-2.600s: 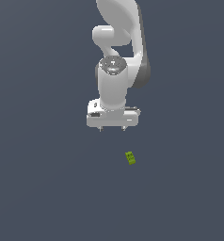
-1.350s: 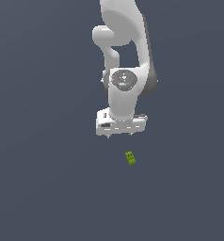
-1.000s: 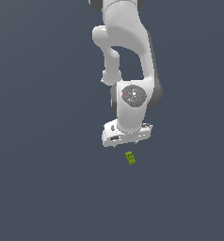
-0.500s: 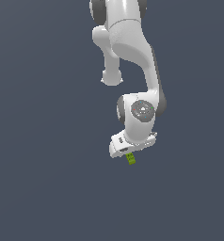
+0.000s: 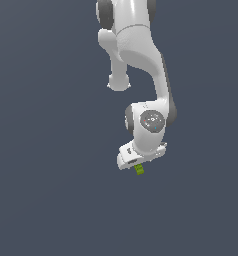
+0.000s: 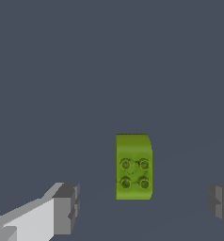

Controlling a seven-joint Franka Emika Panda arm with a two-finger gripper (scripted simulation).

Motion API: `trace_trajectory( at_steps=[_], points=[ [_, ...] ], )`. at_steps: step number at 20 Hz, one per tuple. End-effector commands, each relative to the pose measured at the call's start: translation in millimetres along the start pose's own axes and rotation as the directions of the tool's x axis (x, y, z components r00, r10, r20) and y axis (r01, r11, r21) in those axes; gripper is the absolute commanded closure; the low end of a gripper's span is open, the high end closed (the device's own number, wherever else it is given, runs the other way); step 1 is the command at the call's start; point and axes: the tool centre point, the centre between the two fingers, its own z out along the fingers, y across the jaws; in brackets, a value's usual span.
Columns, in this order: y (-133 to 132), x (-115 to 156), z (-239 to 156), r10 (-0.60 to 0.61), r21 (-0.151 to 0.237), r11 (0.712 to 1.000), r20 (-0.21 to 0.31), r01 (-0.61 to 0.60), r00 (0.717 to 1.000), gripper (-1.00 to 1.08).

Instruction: Pick up the object and move it to a goal position.

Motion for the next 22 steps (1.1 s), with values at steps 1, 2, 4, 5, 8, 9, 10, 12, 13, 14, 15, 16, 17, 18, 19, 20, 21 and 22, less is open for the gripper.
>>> trace_trajectory(
  at_steps=[1,2,4,5,8,9,10,12,13,14,15,16,17,18,19,20,21,22],
  points=[
    [-0.1,-0.5,8.5,0.000,0.000,1.000,0.001,0.000,1.000,-0.92],
    [-0.3,-0.5,13.2,-0.001,0.000,1.000,0.001,0.001,1.000,-0.92],
    [-0.6,-0.7,24.6,-0.002,0.000,1.000,0.001,0.002,1.000,-0.92],
    [-0.4,-0.9,30.1,-0.002,0.000,1.000,0.001,0.002,1.000,-0.92],
    [-0.7,-0.8,41.6,-0.003,0.000,1.000,0.000,0.003,1.000,-0.92],
    [-0.6,-0.6,43.9,-0.003,0.000,1.000,0.000,0.003,1.000,-0.92],
    [-0.5,-0.3,45.4,-0.003,0.000,1.000,0.000,0.003,1.000,-0.92],
    [-0.4,0.4,46.0,-0.003,0.000,1.000,0.000,0.003,1.000,-0.92],
    [-0.4,0.6,45.8,-0.003,0.000,1.000,0.000,0.003,1.000,-0.92],
    [-0.4,0.6,45.8,-0.003,0.000,1.000,0.000,0.003,1.000,1.08],
    [-0.4,0.6,45.8,-0.003,0.000,1.000,0.000,0.003,1.000,1.08],
    [-0.4,0.6,45.8,-0.003,0.000,1.000,0.000,0.003,1.000,1.08],
    [-0.4,0.6,45.8,-0.003,0.000,1.000,0.000,0.003,1.000,1.08],
    [-0.4,0.6,45.8,-0.003,0.000,1.000,0.000,0.003,1.000,1.08],
    [-0.4,0.6,45.8,-0.003,0.000,1.000,0.000,0.003,1.000,1.08],
    [-0.4,0.6,45.8,-0.003,0.000,1.000,0.000,0.003,1.000,1.08],
    [-0.4,0.6,45.8,-0.003,0.000,1.000,0.000,0.003,1.000,1.08],
    [-0.4,0.6,45.8,-0.003,0.000,1.000,0.000,0.003,1.000,1.08]
  ],
)
